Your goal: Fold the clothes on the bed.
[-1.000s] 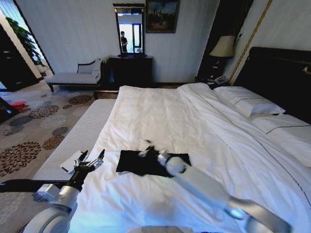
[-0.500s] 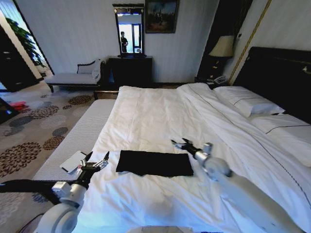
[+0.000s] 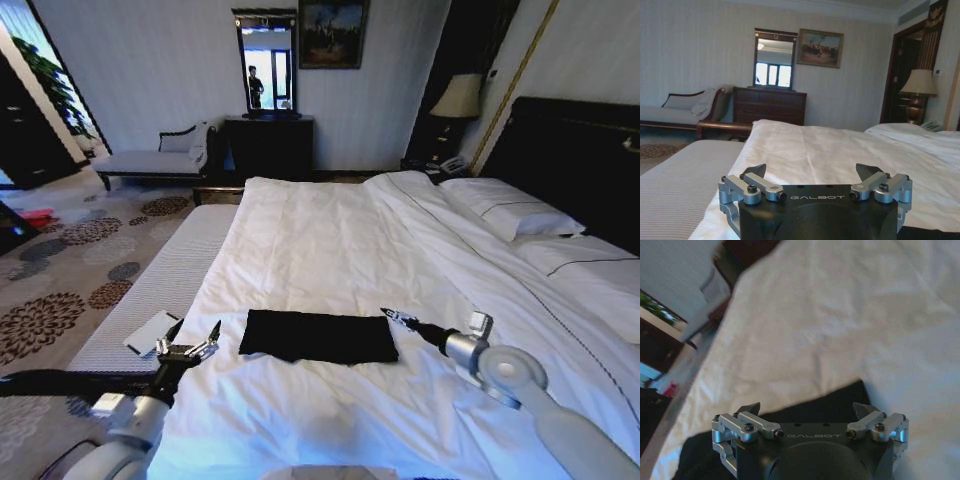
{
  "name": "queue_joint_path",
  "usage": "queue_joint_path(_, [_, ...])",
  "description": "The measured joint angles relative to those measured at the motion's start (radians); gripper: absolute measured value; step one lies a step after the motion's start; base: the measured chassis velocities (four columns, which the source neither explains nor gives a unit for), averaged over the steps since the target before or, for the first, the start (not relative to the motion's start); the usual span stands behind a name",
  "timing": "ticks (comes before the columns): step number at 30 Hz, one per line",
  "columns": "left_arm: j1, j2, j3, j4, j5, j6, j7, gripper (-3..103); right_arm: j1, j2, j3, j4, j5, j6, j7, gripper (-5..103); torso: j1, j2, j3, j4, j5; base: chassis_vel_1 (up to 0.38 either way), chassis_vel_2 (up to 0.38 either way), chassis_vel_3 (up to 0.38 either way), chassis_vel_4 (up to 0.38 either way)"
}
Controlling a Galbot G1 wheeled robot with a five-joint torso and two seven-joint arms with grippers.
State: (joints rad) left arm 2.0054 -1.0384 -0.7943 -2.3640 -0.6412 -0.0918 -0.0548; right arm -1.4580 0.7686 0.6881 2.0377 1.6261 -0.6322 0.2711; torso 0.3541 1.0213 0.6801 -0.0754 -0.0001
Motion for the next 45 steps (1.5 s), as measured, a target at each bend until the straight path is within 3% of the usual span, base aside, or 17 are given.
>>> queue_joint_path(6, [0.069,-0.021,0.002,-0.003,0.052,-0.064,0.046,100,0.036,0.026,-0.024,-0.092,0.003,-0.087,0.031,100,0.0,0.0,0.0,0.0,0.0002,0.0,0.0,0.0,0.0])
queue_joint_path(10, [0.079,-0.026,0.004,-0.002,0.058,-0.077,0.05,100,0.06,0.019,-0.045,-0.13,-0.006,-0.095,0.023,100,0.0,0.0,0.0,-0.0002,0.0002,0.0,0.0,0.0,0.0])
queue_joint_path(24, [0.08,-0.031,0.01,-0.004,0.057,-0.075,0.051,100,0.17,-0.022,-0.133,-0.225,-0.02,-0.103,-0.028,100,0.0,0.0,0.0,0.0,0.0,0.0,0.0,0.0,0.0])
queue_joint_path(45, [0.079,-0.03,0.01,-0.004,0.055,-0.072,0.05,100,0.204,0.013,-0.245,-0.256,-0.124,-0.105,-0.073,100,0.0,0.0,0.0,0.0,-0.0001,0.0,0.0,0.0,0.0])
